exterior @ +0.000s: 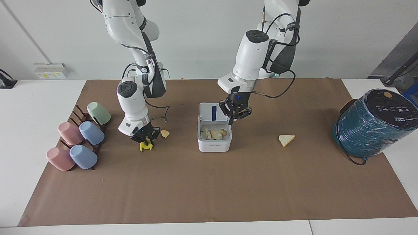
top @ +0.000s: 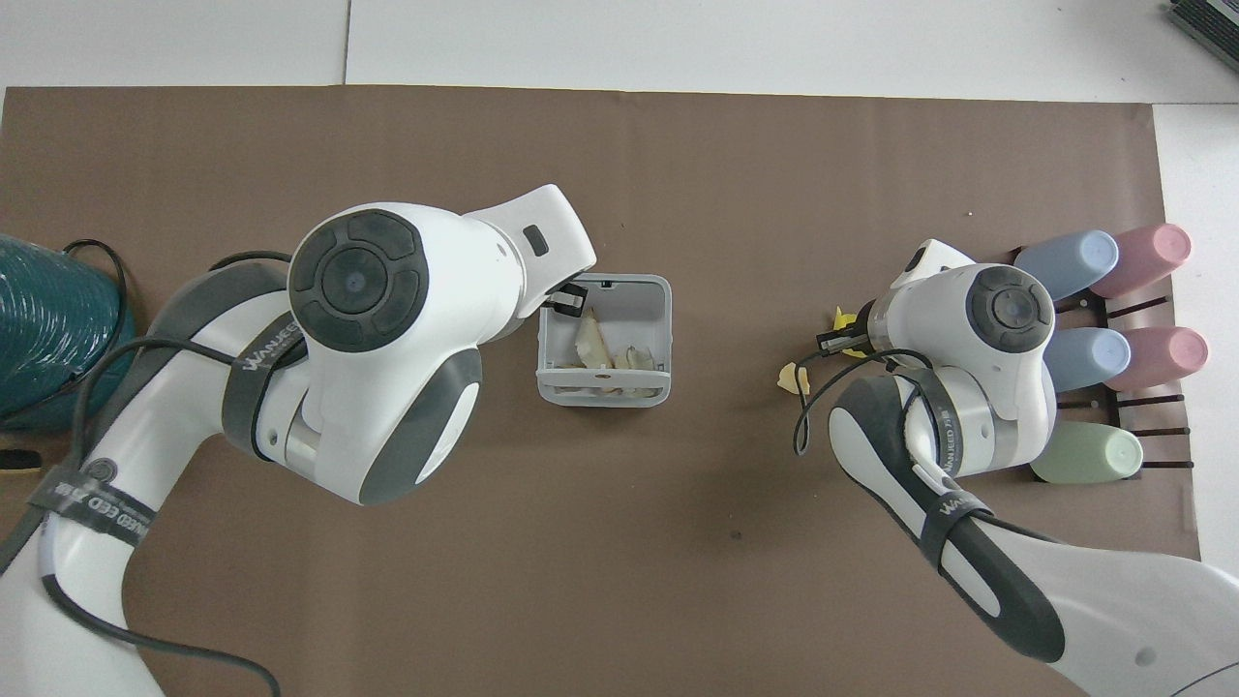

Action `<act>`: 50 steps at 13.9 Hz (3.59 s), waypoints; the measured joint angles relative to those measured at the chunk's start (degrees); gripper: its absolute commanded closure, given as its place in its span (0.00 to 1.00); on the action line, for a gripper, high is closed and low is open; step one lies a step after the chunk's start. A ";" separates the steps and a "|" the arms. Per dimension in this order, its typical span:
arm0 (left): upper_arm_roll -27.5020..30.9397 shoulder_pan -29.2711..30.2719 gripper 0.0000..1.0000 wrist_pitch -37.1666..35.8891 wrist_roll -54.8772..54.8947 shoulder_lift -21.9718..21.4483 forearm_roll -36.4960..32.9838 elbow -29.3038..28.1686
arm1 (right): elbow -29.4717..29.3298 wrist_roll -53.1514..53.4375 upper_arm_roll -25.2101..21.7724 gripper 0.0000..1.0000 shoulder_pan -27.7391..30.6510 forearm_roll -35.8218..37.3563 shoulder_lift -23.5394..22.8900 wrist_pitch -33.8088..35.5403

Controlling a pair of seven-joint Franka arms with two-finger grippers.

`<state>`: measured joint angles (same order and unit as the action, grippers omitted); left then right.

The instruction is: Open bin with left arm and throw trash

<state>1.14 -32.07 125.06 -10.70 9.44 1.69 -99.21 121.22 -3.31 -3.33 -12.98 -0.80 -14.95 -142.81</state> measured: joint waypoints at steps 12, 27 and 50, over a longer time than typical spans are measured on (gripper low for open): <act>0.32 19.06 0.34 2.36 24.19 -1.29 0.53 -6.37 | -23.76 23.53 5.85 1.00 -5.11 -14.48 4.02 17.58; -0.09 28.06 0.00 16.35 73.84 -0.71 8.52 -26.27 | -22.38 35.96 5.95 0.00 -14.48 -29.90 -5.03 5.37; -1.49 17.97 1.00 8.72 52.12 -3.07 8.66 -14.65 | -10.61 -11.78 4.28 0.00 2.89 -12.34 6.11 17.32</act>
<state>-0.35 -14.10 133.77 41.41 6.37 10.35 -113.86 110.61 -15.09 0.94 -10.09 -13.14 -8.84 -125.49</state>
